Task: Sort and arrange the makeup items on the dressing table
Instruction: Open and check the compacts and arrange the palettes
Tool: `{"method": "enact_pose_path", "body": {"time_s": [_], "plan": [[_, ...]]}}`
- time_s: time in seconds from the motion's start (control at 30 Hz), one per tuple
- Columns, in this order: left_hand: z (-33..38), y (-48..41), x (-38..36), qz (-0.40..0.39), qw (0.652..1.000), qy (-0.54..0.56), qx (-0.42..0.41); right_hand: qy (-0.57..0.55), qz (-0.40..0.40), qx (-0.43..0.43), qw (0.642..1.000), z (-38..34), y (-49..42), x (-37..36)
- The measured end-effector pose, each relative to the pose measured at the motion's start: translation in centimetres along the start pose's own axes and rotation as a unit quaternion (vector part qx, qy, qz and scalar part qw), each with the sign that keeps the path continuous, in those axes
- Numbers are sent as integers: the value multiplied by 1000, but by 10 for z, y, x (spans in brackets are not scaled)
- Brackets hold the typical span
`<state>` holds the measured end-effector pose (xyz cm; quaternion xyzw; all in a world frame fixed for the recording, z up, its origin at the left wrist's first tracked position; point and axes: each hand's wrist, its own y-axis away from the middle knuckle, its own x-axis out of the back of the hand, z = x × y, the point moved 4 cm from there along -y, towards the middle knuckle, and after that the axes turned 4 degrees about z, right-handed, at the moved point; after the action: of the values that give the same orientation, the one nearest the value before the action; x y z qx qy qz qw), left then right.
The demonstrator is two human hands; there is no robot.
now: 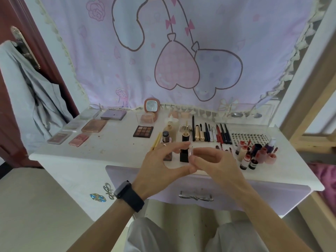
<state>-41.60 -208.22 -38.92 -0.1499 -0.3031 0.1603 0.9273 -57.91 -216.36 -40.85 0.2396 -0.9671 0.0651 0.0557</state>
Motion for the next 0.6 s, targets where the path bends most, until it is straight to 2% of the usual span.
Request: {"method": "enact_pose_path", "body": {"time_s": [0.1, 0.17, 0.27, 0.37, 0.5, 0.6], "plan": [[-8, -1, -1, -8, 978, 158, 132, 43, -2, 106, 993, -2, 6, 1], [-11, -2, -3, -59, 956, 201, 204, 73, -3, 160, 984, -2, 10, 0], [-9, -1, -8, -130, 927, 260, 238, 90, -1, 205, 975, 1, 13, -2], [-8, -2, -8, -90, 926, 283, 234, 37, -30, 172, 984, 7, 11, -2], [-6, -2, -10, -56, 946, 250, 198, -87, -79, 93, 989, 9, 7, -5], [-5, 2, -11, -52, 944, 253, 207, -109, -91, 83, 986, 9, 8, -4]]}}
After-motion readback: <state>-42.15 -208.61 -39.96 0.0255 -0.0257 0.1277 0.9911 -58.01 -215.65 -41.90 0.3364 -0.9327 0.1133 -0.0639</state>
